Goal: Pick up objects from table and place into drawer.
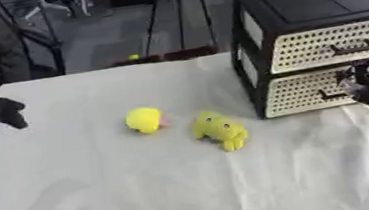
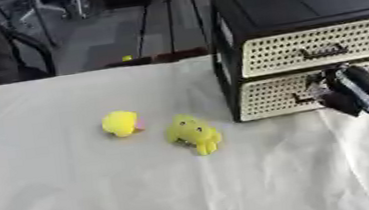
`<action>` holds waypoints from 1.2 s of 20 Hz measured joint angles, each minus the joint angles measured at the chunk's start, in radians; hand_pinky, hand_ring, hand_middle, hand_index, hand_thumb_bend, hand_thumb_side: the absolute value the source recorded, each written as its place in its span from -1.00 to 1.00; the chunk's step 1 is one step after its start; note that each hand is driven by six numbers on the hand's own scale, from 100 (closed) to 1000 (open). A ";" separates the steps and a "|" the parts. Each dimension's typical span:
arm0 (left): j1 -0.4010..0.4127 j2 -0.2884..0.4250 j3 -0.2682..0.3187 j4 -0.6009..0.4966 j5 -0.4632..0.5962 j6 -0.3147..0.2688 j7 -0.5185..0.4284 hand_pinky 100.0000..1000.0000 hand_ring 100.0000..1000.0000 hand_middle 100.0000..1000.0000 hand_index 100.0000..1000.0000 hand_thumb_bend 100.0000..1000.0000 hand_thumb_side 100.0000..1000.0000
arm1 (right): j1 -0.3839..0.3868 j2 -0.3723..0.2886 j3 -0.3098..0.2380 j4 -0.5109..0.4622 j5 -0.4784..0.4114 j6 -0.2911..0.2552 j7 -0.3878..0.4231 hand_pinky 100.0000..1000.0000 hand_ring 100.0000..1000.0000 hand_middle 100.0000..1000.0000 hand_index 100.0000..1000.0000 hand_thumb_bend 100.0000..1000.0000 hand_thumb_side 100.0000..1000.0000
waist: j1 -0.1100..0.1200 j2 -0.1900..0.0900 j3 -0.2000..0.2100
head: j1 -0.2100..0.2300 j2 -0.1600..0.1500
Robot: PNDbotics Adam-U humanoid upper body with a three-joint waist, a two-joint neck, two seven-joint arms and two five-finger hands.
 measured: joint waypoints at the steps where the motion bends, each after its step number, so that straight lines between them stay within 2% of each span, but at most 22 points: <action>1: 0.000 0.000 0.000 0.000 0.001 0.000 0.000 -0.03 -0.13 -0.21 0.20 -0.58 0.75 | -0.003 0.001 0.000 0.012 0.006 -0.001 -0.001 -1.00 -0.87 -0.75 0.18 -1.00 0.96 | 0.001 0.000 0.001 | -0.001 0.000; 11: 0.000 -0.006 -0.001 0.000 0.003 -0.001 -0.002 -0.03 -0.13 -0.21 0.20 -0.58 0.75 | -0.021 0.014 0.011 0.101 0.059 -0.008 -0.007 -1.00 -0.89 -0.76 0.17 -1.00 1.00 | 0.006 -0.005 0.007 | -0.008 0.000; 14: 0.000 -0.009 -0.001 0.000 0.004 -0.002 -0.003 -0.03 -0.13 -0.21 0.20 -0.58 0.75 | -0.024 0.015 0.010 0.117 0.075 -0.010 -0.010 -1.00 -0.90 -0.78 0.12 -1.00 1.00 | 0.007 -0.006 0.010 | -0.008 0.000; 15: 0.000 -0.009 -0.001 0.000 0.004 -0.003 -0.004 -0.03 -0.13 -0.21 0.20 -0.58 0.75 | -0.023 0.015 0.010 0.118 0.080 -0.012 -0.012 -1.00 -0.90 -0.78 0.10 -1.00 1.00 | 0.007 -0.006 0.010 | -0.008 0.000; 16: 0.000 -0.009 -0.001 0.000 0.005 -0.003 -0.004 -0.03 -0.13 -0.21 0.20 -0.58 0.75 | -0.023 0.015 0.010 0.118 0.087 -0.014 -0.014 -1.00 -0.91 -0.80 -0.04 -1.00 1.00 | 0.007 -0.006 0.010 | -0.008 0.000; 18: 0.000 -0.009 -0.001 0.000 0.005 -0.003 -0.005 -0.03 -0.13 -0.21 0.20 -0.58 0.75 | -0.019 0.015 0.011 0.112 0.097 -0.018 -0.017 -1.00 -0.92 -0.81 -0.17 -1.00 1.00 | 0.007 -0.007 0.010 | -0.008 0.000; 24: 0.000 -0.009 -0.001 0.000 0.005 -0.002 -0.007 -0.03 -0.13 -0.21 0.20 -0.59 0.76 | 0.032 0.009 0.013 0.041 0.117 -0.023 -0.013 -1.00 -0.93 -0.82 -0.18 -1.00 1.00 | 0.004 -0.007 0.009 | -0.008 0.000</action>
